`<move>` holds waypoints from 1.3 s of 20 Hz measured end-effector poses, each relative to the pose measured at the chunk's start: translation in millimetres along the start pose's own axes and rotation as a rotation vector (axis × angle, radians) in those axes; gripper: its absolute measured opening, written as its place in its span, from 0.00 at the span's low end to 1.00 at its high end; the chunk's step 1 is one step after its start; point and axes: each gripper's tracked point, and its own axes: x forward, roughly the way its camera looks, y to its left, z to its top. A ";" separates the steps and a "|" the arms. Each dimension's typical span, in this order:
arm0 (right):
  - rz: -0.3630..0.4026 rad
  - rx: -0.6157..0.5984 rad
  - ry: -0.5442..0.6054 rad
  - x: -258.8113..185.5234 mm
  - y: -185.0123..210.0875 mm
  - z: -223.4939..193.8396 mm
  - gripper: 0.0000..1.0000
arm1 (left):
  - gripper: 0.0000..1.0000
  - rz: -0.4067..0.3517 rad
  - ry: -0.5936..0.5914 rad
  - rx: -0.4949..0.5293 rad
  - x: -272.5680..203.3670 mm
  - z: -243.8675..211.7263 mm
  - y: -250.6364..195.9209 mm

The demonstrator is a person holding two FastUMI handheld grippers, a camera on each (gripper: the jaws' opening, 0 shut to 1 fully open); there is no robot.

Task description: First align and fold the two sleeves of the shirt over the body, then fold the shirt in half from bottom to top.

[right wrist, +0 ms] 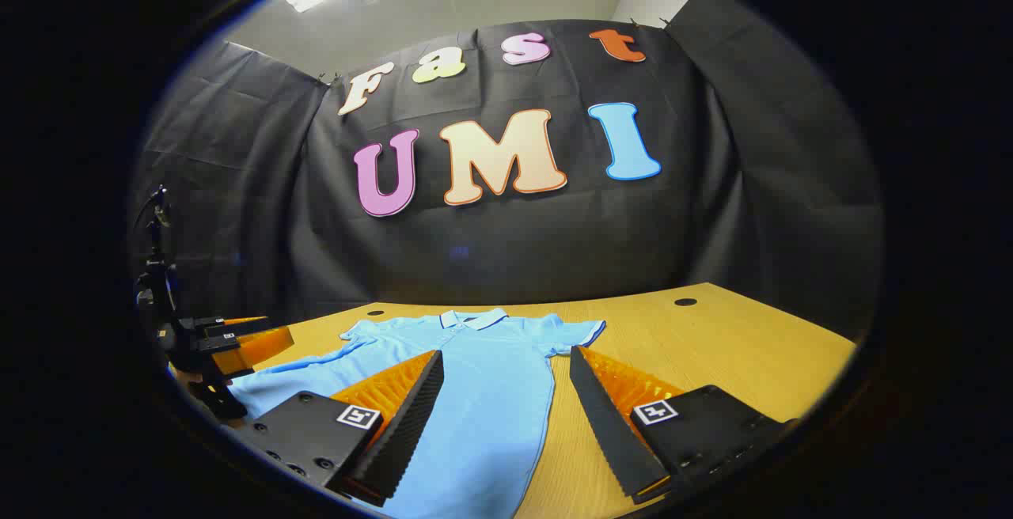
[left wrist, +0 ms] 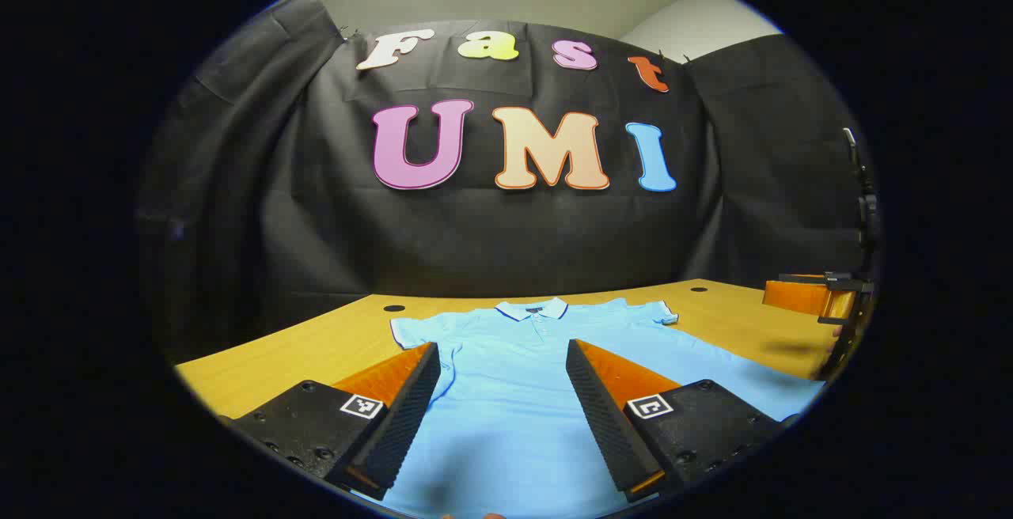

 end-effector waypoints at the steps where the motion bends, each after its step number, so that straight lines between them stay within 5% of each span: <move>1: 0.002 0.004 0.006 -0.1 0.1 -1.7 1.00 | 0.96 -0.001 0.000 0.001 0.1 0.9 0.7; 26: 0.012 -0.007 0.065 0.8 2.0 -11.1 1.00 | 0.96 -0.003 0.002 0.009 0.5 -1.0 -1.5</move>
